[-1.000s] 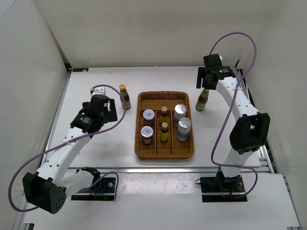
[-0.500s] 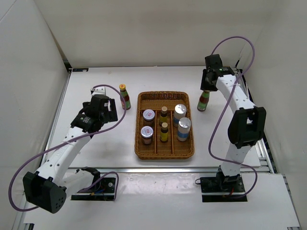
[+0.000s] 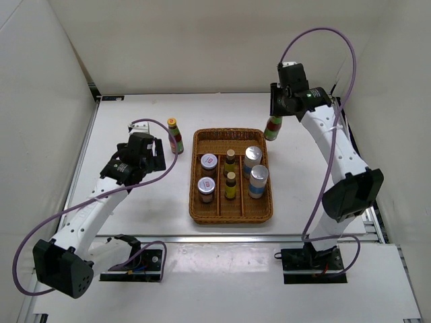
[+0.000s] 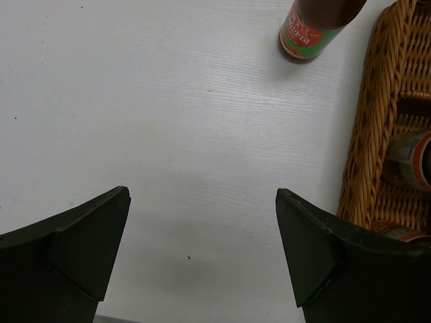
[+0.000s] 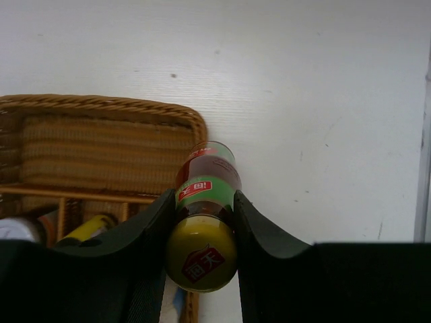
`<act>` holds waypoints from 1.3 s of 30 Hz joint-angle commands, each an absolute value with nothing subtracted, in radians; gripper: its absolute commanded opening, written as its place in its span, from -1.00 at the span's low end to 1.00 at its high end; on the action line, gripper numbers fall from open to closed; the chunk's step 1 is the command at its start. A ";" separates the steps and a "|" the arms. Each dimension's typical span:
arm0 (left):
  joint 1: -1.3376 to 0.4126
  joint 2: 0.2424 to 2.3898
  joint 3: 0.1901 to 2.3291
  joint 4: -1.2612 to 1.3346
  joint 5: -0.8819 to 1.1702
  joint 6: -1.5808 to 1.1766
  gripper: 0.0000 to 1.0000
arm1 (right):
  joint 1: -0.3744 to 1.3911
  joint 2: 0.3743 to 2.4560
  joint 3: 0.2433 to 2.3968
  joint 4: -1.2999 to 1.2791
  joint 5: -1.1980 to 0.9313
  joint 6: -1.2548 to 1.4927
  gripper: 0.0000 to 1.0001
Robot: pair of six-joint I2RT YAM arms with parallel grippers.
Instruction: Organize the condiment bottles
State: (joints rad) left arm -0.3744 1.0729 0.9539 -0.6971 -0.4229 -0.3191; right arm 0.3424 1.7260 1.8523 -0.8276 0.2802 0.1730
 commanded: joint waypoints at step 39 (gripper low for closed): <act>-0.368 1.421 1.406 -0.663 -0.290 -0.348 1.00 | 0.443 1.767 2.006 -0.771 0.147 0.193 1.00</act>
